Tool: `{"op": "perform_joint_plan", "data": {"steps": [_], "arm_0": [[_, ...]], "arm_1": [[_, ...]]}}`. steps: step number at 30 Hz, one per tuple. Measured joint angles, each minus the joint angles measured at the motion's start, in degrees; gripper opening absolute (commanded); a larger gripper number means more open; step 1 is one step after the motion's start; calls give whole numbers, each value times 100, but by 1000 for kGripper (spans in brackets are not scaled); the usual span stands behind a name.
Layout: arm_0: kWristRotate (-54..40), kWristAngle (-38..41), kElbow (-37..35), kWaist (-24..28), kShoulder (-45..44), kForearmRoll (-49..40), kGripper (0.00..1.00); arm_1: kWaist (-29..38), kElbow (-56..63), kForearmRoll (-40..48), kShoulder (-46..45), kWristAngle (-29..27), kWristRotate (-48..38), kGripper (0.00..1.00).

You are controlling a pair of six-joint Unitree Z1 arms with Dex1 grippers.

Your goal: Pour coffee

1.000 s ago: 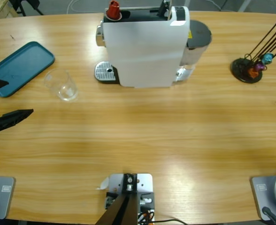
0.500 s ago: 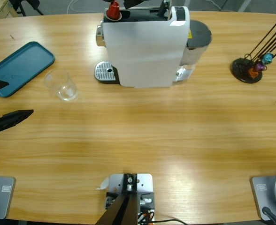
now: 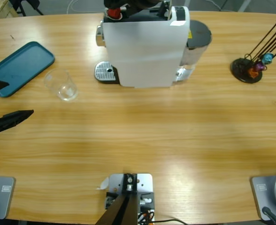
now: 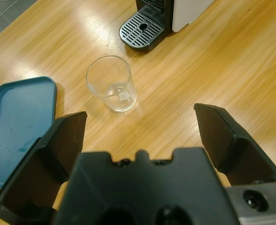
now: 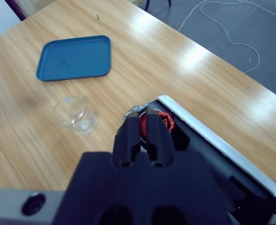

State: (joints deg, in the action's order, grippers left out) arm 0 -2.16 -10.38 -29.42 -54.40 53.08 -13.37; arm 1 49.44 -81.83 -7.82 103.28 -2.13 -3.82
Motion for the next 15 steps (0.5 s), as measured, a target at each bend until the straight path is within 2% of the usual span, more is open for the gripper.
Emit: {"op": "perform_joint_plan", "data": {"steps": [15], "arm_0": [[21, 0, 25, 0, 1, 70, 1000]], "arm_1": [[0, 239, 0, -100, -198, 0, 0]]}}
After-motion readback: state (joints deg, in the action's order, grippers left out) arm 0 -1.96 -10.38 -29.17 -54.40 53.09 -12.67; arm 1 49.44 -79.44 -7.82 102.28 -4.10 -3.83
